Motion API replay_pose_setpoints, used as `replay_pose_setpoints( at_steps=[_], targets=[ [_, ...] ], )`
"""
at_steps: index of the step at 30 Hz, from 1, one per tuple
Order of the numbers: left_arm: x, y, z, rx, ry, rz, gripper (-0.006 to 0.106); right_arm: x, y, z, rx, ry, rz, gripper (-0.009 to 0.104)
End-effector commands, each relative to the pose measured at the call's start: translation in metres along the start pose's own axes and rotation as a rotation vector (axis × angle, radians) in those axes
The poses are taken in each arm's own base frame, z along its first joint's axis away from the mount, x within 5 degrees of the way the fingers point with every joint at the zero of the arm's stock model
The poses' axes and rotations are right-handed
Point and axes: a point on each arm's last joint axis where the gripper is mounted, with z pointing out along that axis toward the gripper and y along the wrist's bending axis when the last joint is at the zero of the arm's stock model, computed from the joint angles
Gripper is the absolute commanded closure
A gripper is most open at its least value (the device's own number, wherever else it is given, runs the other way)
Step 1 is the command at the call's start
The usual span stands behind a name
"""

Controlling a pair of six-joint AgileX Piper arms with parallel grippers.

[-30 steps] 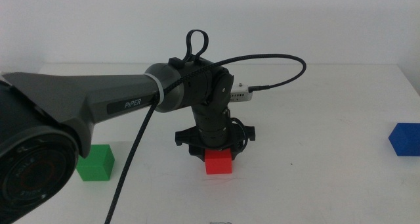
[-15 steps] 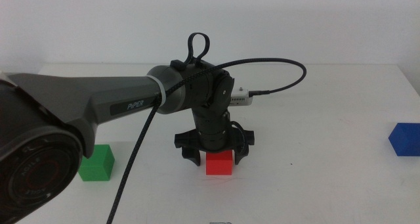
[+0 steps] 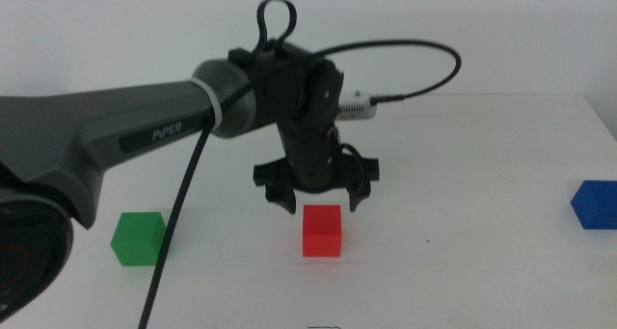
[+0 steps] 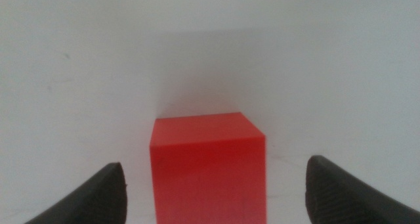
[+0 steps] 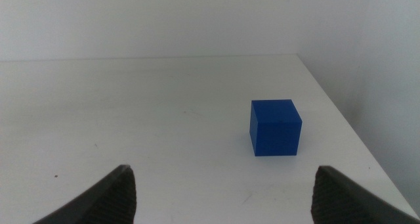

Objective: Stack red cubes first, then green, then blue cubes in a specific spot.

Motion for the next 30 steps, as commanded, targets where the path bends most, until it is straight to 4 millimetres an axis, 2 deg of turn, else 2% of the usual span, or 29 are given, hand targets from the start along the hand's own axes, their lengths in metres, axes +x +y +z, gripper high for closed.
replay_pose_setpoints(
  at_steps=[1,5,8,11,15,22,25,30],
  targets=[
    [-0.01,-0.007,-0.05,0.045,-0.094,0.008,0.007,-0.013,0.0,-0.003,0.0,-0.112,-0.021,0.02],
    [-0.017,-0.004,-0.079,-0.033,-0.101,0.031,0.007,-0.013,0.0,-0.003,0.0,-0.112,-0.021,0.02],
    [-0.02,0.005,-0.102,-0.101,-0.095,0.02,0.007,-0.013,0.0,-0.003,0.0,-0.112,-0.022,0.02],
    [-0.023,0.02,-0.121,-0.104,-0.12,0.068,0.007,-0.013,0.0,-0.003,0.0,-0.112,-0.022,0.02],
    [-0.026,0.052,-0.138,-0.096,-0.123,0.068,0.007,-0.013,0.0,-0.003,0.0,-0.112,-0.022,0.02],
    [-0.008,0.121,-0.144,-0.155,-0.052,-0.012,0.007,-0.013,0.0,-0.003,0.0,-0.112,-0.022,0.02],
    [0.002,0.15,-0.14,-0.185,-0.007,-0.043,0.007,-0.013,0.0,-0.003,0.0,-0.112,-0.022,0.02],
    [0.009,0.182,-0.127,-0.189,0.064,-0.054,0.007,-0.013,0.0,-0.003,0.0,-0.112,-0.022,0.02]
  ],
)
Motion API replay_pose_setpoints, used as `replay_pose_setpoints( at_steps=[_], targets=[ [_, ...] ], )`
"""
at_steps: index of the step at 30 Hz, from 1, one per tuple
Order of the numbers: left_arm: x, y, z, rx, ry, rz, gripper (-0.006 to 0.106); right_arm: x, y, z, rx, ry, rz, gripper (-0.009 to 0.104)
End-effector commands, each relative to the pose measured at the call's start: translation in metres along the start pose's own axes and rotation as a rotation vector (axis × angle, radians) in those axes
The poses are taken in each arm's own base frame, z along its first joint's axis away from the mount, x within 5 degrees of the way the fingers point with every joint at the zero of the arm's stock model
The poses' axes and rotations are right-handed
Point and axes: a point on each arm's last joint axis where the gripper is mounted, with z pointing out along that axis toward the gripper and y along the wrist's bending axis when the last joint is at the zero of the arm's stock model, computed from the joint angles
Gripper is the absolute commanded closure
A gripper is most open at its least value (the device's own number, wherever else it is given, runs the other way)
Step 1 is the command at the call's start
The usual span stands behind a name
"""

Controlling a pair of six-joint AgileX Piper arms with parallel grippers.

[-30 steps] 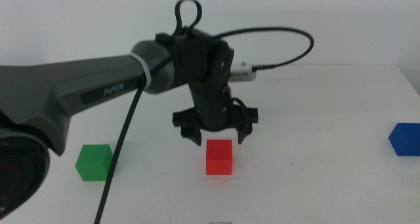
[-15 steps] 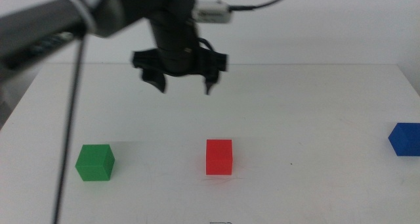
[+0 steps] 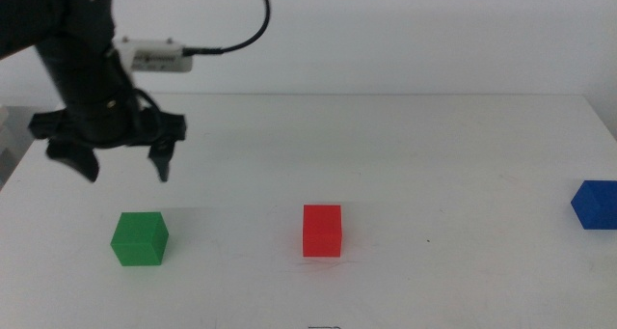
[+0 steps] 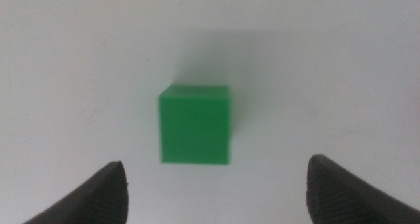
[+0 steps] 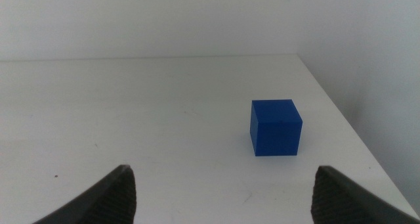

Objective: Stack red cubes first, then green, then blue cubes in a specific spot.

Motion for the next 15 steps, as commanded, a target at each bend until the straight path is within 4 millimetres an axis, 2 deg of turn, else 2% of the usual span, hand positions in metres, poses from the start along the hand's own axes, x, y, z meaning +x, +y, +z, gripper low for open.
replay_pose_setpoints(
  at_steps=[1,8,15],
  targets=[
    [0.011,0.012,-0.015,0.011,0.033,0.007,0.007,-0.013,0.0,-0.003,0.0,-0.112,-0.022,0.02],
    [0.012,0.031,-0.005,0.015,0.066,-0.01,0.007,-0.013,0.0,-0.003,0.0,-0.112,-0.022,0.02],
    [0.005,0.028,0.017,0.037,0.098,-0.013,0.007,-0.013,0.0,-0.003,0.0,-0.112,-0.021,0.02]
  ],
)
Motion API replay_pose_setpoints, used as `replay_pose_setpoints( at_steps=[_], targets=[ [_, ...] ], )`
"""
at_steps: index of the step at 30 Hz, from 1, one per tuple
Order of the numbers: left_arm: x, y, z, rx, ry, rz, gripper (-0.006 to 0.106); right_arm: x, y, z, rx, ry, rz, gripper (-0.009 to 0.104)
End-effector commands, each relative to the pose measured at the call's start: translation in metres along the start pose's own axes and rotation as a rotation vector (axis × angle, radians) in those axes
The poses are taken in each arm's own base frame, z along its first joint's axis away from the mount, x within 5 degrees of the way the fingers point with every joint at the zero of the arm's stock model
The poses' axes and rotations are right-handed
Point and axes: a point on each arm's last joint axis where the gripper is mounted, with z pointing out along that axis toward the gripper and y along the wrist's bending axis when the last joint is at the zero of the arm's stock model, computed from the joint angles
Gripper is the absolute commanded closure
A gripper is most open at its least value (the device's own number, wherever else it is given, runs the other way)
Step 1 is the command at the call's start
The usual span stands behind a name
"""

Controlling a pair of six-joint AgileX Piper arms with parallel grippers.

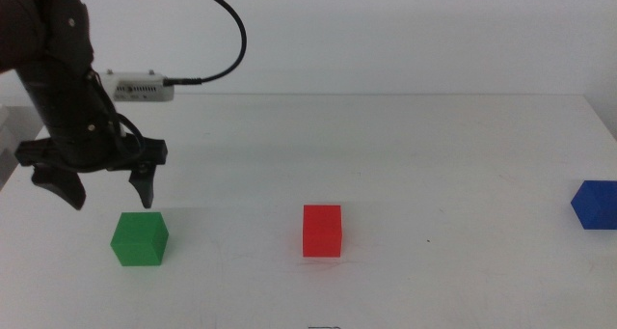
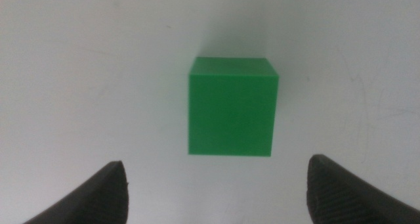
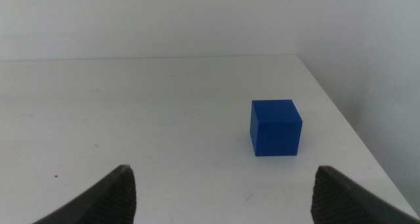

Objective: Stack red cubes first, then green, then blue cubes in a specific spot.

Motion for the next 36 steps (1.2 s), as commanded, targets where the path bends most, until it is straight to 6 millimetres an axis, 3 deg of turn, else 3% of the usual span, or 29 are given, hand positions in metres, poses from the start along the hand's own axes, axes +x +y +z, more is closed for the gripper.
replay_pose_setpoints(
  at_steps=[1,19,25,36],
  targets=[
    [0.002,-0.001,-0.01,0.021,-0.001,-0.01,0.007,-0.013,0.0,-0.003,0.0,-0.112,-0.021,0.02],
    [-0.018,-0.006,0.05,0.017,0.112,0.001,0.007,-0.013,0.0,-0.003,0.0,-0.112,-0.021,0.02],
    [-0.022,-0.006,0.059,0.018,0.111,0.016,0.009,-0.013,0.0,-0.003,0.0,-0.112,-0.022,0.02],
    [-0.026,-0.008,0.065,0.03,0.088,0.01,0.025,-0.013,0.0,-0.003,0.0,-0.112,-0.022,0.02]
  ],
)
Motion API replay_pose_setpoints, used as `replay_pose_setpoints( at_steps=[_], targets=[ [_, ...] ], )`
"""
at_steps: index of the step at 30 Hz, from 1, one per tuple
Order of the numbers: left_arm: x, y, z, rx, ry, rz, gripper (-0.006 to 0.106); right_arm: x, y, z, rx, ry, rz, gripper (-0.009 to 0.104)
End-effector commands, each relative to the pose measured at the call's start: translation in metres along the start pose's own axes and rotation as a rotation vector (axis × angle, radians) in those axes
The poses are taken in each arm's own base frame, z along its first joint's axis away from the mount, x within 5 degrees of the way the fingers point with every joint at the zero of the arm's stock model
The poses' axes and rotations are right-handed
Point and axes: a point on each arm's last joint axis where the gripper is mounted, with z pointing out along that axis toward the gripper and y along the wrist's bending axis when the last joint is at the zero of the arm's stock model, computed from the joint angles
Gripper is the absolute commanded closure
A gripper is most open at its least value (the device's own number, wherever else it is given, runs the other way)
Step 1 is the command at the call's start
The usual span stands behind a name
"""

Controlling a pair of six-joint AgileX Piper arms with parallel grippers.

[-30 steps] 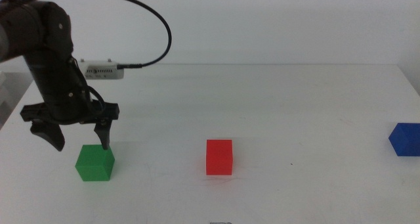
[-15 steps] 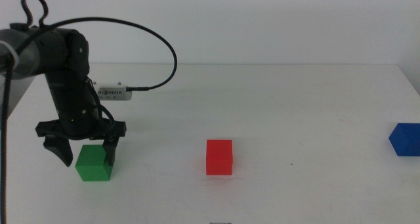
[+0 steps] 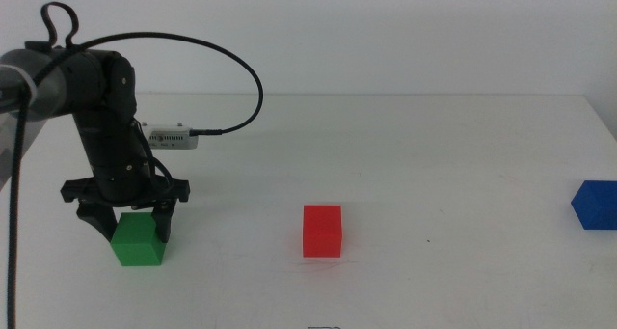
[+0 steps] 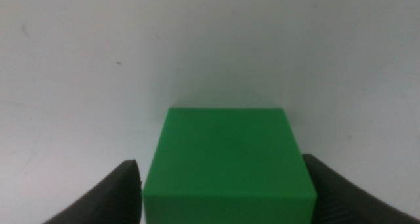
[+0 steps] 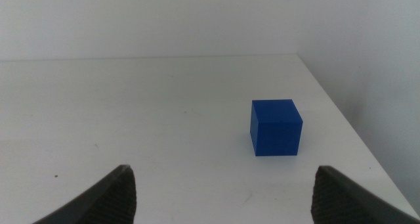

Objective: Stack red cubes first, then green, then blue cubes in a specific spot.

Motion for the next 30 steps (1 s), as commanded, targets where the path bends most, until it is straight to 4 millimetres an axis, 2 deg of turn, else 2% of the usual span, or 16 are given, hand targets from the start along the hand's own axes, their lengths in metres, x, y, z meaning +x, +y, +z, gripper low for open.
replay_pose_setpoints(
  at_steps=[1,6,9,13,16,18,24,30],
  targets=[
    [0.0,-0.002,-0.019,0.024,-0.052,-0.008,0.026,-0.013,0.0,-0.003,0.0,-0.112,-0.022,0.02],
    [-0.002,-0.003,-0.009,0.038,-0.024,-0.016,0.026,-0.013,0.0,-0.003,0.0,-0.112,-0.022,0.02],
    [-0.003,-0.004,-0.01,0.047,-0.032,-0.015,0.029,-0.013,0.0,-0.003,0.0,-0.112,-0.022,0.02],
    [0.001,-0.004,-0.016,0.047,-0.026,-0.034,0.048,-0.013,0.0,-0.003,0.0,-0.112,-0.021,0.02],
    [0.006,-0.005,-0.029,0.051,-0.045,-0.077,0.065,-0.013,0.0,-0.003,0.0,-0.112,-0.021,0.02],
    [0.01,-0.008,-0.039,0.058,-0.061,-0.096,0.072,-0.013,0.0,-0.003,0.0,-0.112,-0.021,0.02],
    [0.021,-0.037,-0.065,0.071,-0.098,-0.088,0.072,-0.013,0.0,-0.003,0.0,-0.112,-0.021,0.02],
    [0.023,-0.092,-0.097,0.05,-0.146,-0.025,0.069,-0.013,0.0,-0.003,0.0,-0.112,-0.021,0.02]
  ],
)
